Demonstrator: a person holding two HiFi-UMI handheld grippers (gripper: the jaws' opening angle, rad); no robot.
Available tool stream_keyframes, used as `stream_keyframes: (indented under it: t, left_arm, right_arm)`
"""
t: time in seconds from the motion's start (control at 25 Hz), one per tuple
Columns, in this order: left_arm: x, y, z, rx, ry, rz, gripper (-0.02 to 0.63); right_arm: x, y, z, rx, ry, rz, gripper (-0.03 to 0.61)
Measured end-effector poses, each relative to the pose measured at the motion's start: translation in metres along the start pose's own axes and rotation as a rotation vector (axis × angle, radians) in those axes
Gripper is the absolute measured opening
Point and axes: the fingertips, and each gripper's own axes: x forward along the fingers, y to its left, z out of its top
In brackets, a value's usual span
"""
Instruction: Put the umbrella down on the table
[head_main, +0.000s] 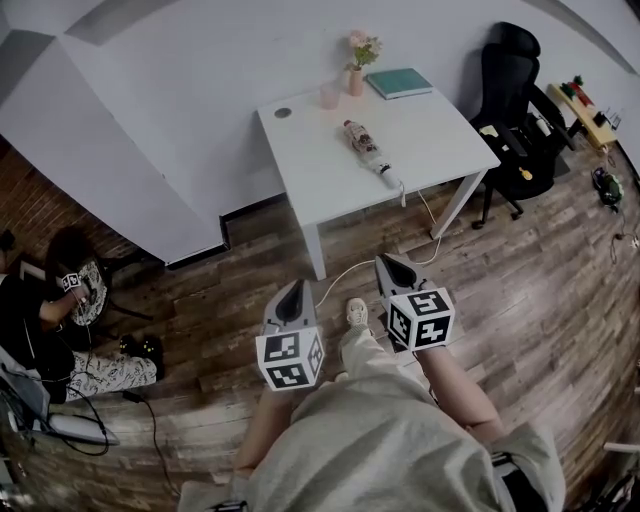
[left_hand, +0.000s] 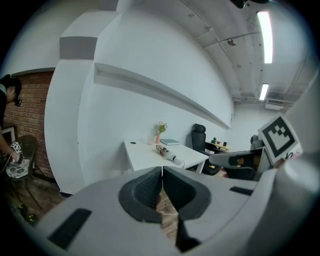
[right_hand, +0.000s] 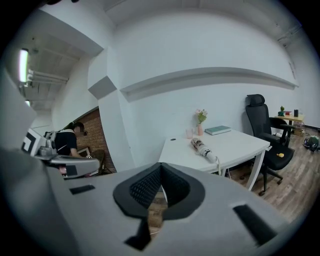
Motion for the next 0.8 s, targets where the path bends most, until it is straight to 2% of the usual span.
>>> stream_keyframes:
  t: [0.24, 0.8]
  left_arm:
    - [-0.025, -0.011, -0.007, 0.013, -0.004, -0.013, 0.009]
    - [-0.045, -0.024, -0.013, 0.023, -0.014, -0.017, 0.009]
  right_arm:
    - [-0.029, 0.011, -0.006, -0.036, -0.032, -0.016, -0.002]
    - [-0.060, 0.018, -0.011, -0.023, -0.071, -0.012, -0.002]
